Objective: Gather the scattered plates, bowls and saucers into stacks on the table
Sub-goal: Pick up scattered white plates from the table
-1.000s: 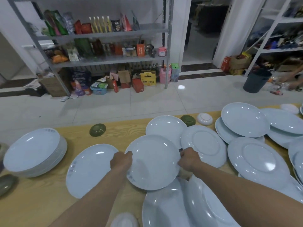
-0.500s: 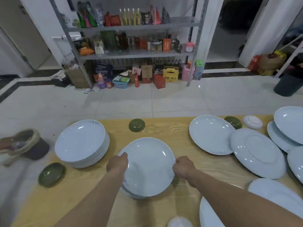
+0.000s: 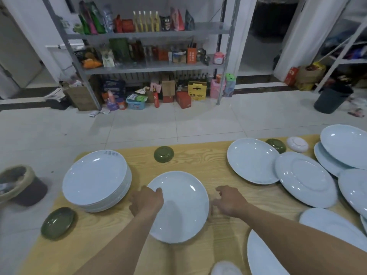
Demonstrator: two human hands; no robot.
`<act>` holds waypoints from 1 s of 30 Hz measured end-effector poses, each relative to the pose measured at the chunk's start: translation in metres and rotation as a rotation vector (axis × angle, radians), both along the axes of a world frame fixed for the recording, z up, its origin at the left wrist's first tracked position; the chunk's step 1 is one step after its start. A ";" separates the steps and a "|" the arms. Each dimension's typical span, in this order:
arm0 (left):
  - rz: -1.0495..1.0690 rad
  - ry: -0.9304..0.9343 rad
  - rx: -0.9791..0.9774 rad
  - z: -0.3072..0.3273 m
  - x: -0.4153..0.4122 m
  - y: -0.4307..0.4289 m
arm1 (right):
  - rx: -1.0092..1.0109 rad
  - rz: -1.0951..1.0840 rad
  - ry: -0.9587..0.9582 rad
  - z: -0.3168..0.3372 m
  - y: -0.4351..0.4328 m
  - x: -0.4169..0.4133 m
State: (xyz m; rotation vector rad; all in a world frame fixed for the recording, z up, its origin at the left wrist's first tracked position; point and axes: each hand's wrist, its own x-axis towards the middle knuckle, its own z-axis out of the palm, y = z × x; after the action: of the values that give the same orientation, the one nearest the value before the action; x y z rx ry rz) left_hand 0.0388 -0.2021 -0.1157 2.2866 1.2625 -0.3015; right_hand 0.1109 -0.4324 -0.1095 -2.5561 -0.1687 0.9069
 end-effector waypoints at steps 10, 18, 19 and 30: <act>-0.879 -0.329 0.260 0.124 0.064 -0.185 | -0.269 -0.043 -0.308 0.116 -0.183 -0.003; -1.124 -0.452 0.315 0.186 0.080 -0.364 | -0.175 -0.319 -0.421 0.174 -0.358 -0.021; -1.138 -0.454 0.319 0.189 0.082 -0.385 | -0.173 -0.338 -0.429 0.177 -0.380 -0.023; -1.226 -0.478 0.248 0.208 0.109 -0.577 | -0.239 -0.502 -0.370 0.193 -0.574 -0.023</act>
State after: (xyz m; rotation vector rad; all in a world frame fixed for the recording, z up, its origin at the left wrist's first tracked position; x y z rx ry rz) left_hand 0.1479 -0.7792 0.0921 2.8205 -0.4542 0.0254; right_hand 0.0874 -1.0068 0.0831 -2.7641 0.4830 0.2754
